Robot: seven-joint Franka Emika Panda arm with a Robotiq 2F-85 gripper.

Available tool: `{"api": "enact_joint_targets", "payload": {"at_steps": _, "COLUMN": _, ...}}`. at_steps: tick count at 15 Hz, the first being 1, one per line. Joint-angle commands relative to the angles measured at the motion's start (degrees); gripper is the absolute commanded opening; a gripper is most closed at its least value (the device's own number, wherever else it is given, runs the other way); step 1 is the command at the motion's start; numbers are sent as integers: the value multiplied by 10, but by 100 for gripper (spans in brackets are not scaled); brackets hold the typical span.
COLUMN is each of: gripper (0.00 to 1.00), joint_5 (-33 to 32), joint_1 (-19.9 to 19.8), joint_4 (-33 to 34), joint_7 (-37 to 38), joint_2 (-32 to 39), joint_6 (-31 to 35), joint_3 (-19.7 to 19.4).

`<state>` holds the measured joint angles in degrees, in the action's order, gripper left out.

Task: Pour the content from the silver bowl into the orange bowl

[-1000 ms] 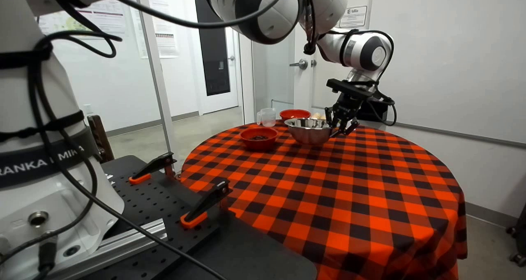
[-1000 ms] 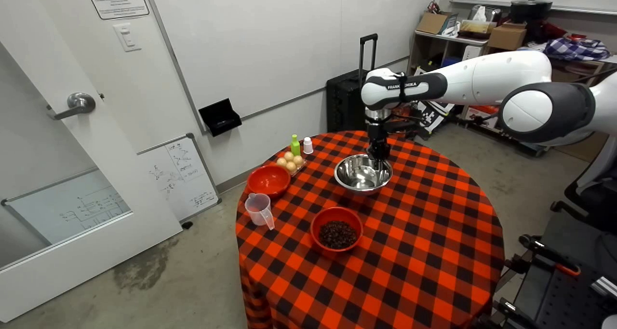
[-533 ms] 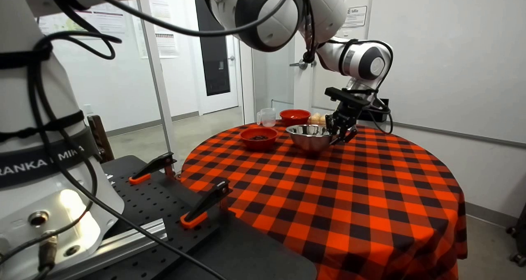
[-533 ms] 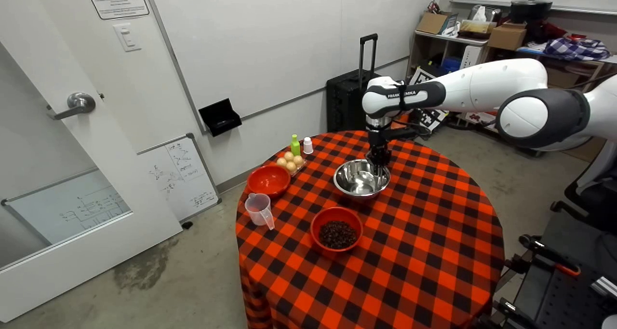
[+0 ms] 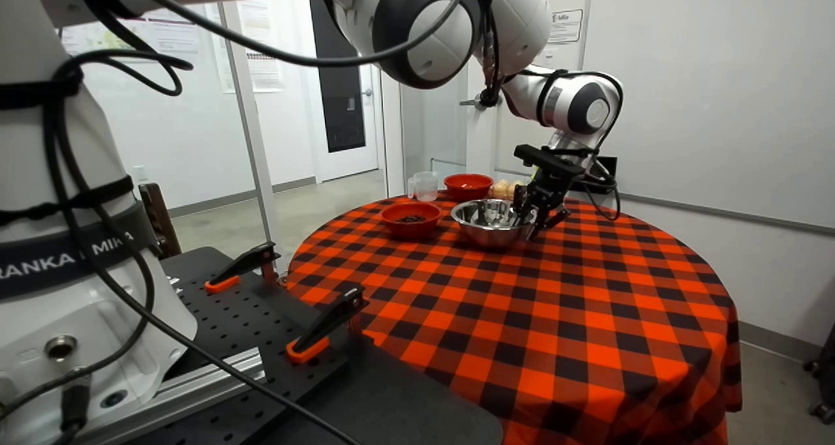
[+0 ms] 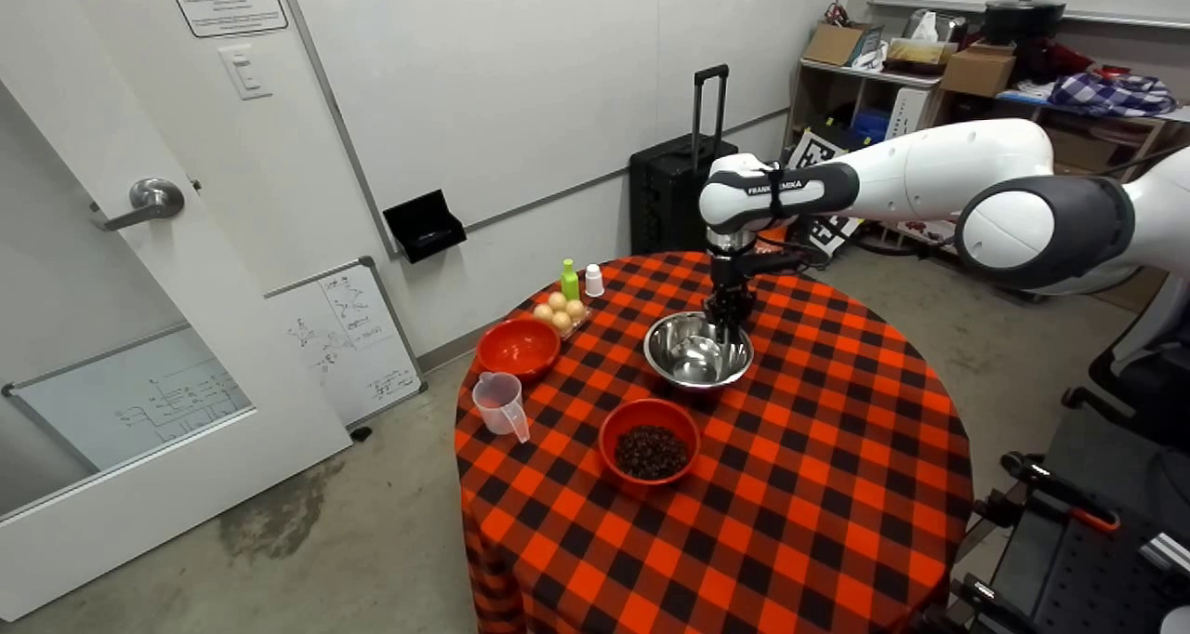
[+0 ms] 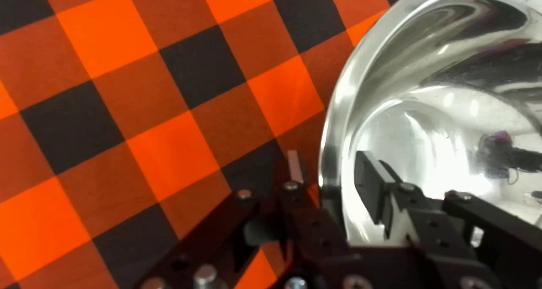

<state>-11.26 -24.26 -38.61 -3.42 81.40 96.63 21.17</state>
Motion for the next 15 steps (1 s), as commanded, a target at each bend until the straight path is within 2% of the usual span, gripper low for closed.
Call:
{"api": "enact_joint_targets", "payload": {"at_steps": 1, "gripper": 69, "joint_5": 5, "joint_1": -3, "joint_4": -10, "joint_7": 4, "joint_2": -12, "joint_6": 6, "joint_3": 7}}
{"api": "enact_joint_targets", "payload": {"at_steps": 5, "gripper": 99, "joint_5": -10, "joint_1": 8, "joint_4": -25, "joint_7": 14, "joint_2": -47, "joint_6": 10, "joint_3": 0}}
{"api": "enact_joint_targets", "payload": {"at_steps": 11, "gripper": 100, "joint_5": -74, "joint_1": 48, "joint_4": -64, "joint_7": 55, "joint_2": -158, "joint_6": 5, "joint_3": -20}}
{"api": "enact_joint_targets", "payload": {"at_steps": 15, "gripper": 100, "joint_5": -63, "joint_1": 62, "joint_4": -127, "joint_7": 107, "joint_2": -241, "joint_6": 9, "joint_3": 5}}
